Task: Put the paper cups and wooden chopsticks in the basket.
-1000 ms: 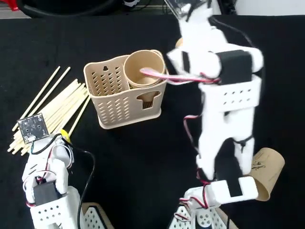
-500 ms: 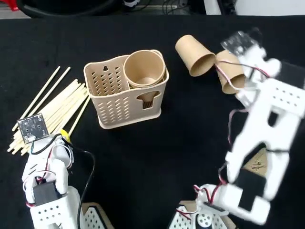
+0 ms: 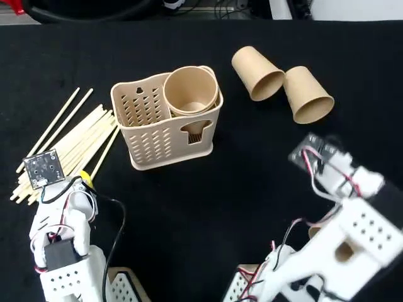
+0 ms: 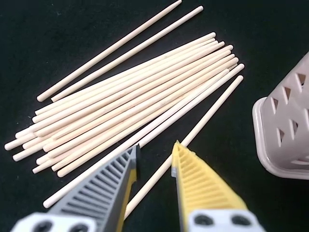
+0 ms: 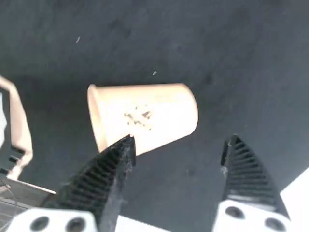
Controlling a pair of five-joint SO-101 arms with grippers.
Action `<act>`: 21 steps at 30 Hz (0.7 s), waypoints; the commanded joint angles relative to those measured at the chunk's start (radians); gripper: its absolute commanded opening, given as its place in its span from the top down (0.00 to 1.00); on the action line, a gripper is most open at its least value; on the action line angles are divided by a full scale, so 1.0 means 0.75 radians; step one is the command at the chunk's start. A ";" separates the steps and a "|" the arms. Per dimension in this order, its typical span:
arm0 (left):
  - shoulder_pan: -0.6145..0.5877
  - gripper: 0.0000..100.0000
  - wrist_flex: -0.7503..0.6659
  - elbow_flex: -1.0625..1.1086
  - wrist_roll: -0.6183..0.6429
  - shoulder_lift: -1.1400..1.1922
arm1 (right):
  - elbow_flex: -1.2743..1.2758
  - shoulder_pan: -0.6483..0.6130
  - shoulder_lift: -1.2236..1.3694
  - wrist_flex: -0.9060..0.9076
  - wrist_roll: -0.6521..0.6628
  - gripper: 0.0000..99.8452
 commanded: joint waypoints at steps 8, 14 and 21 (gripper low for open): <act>0.013 0.87 -0.020 -0.007 -0.008 -0.006 | 0.294 0.331 -0.093 -0.155 0.336 0.70; 0.013 0.87 -0.020 -0.005 -0.008 -0.006 | 0.443 0.378 -0.095 -0.274 0.413 0.70; 0.013 0.87 -0.020 -0.005 -0.008 -0.006 | 0.756 0.313 -0.095 -0.794 0.297 0.70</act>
